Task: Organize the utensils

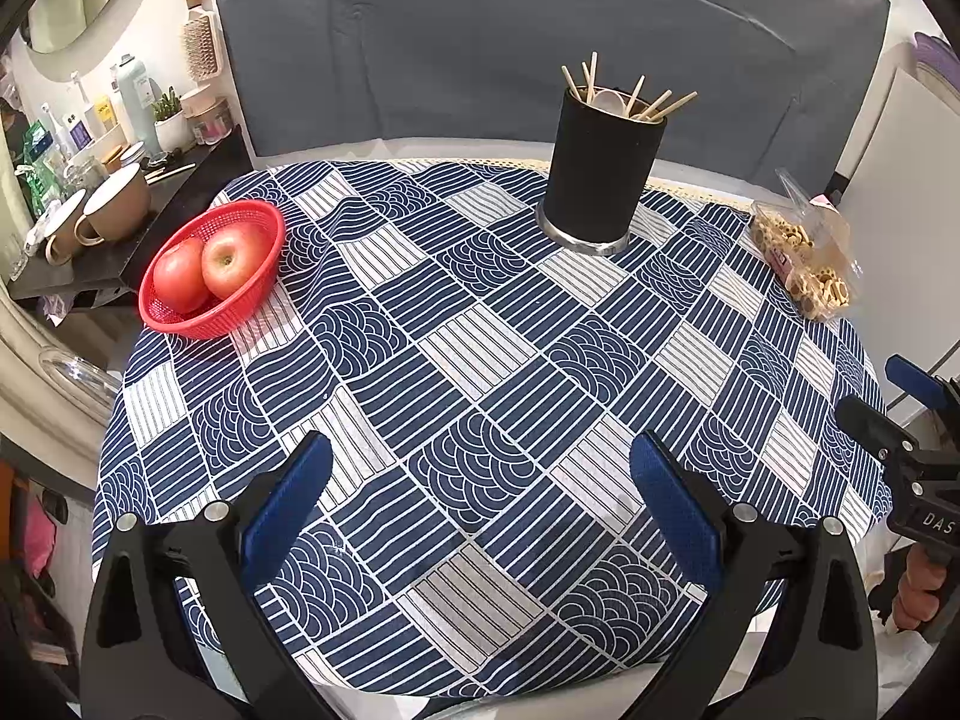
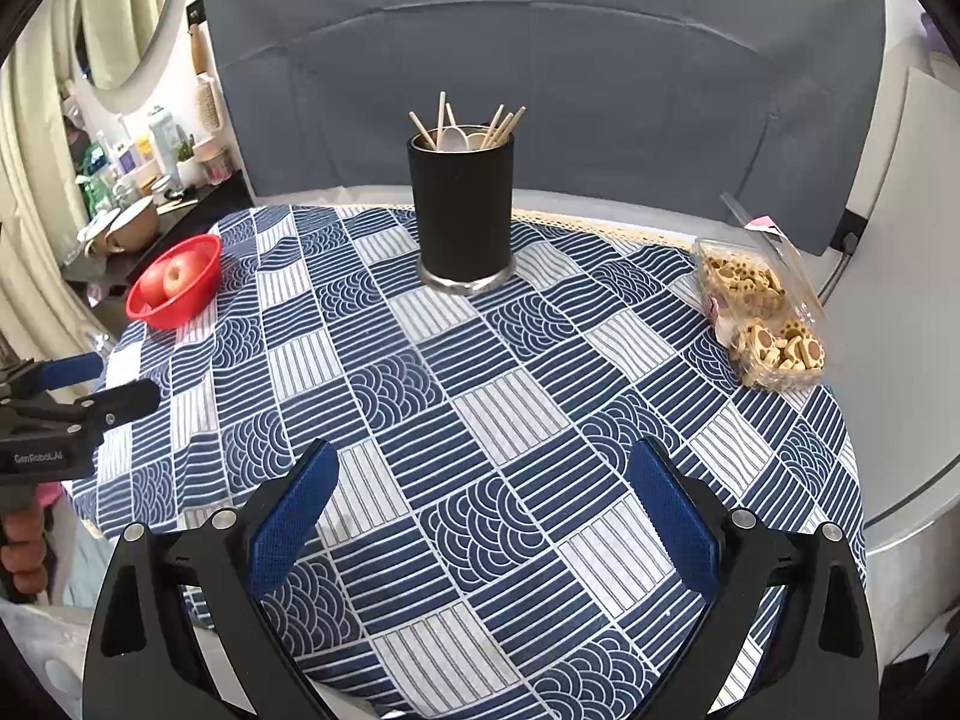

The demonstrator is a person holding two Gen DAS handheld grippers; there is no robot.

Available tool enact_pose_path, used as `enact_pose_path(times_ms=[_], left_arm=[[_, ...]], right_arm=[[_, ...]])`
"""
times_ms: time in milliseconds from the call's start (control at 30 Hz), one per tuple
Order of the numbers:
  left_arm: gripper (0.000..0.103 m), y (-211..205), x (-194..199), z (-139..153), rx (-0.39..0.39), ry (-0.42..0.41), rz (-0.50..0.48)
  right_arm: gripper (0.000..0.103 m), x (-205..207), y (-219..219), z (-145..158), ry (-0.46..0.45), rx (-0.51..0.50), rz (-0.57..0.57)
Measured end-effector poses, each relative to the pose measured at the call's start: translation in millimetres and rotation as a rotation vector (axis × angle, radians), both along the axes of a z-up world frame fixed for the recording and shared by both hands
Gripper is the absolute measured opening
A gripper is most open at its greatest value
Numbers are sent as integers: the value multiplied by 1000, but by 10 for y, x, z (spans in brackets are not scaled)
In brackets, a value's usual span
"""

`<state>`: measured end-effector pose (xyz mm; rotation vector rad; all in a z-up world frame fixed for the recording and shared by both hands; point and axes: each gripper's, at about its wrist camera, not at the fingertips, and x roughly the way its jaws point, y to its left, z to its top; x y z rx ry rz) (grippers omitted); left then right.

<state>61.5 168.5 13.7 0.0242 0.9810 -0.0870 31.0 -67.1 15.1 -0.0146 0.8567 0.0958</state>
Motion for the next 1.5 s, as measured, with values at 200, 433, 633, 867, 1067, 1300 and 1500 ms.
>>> enact_pose_path(times_ms=[200,433,633,867,1067,1300,1500], left_arm=[[97,-10,2,2,14,-2,4],[97,31,14,5,-3,-1,15],[97,27,20,43,-5,-21,9],[97,76,53,93,-38,-41,-17],[97,149,212,61,-1,-55,-40],[97,402,676,-343,-2,-22,-44],[97,638,1133,-896,-50,46,20]], right_arm=[[93,34,-20,-18,10,12,-1],[93,49,-11,-24,14,9,5],[93,52,-11,-12,8,2,4],[93,68,4,46,-11,-14,26],[93,189,-23,23,-15,-38,36],[94,682,-289,-385,38,-55,-4],[94,1195,-674,-897,91,-55,-52]])
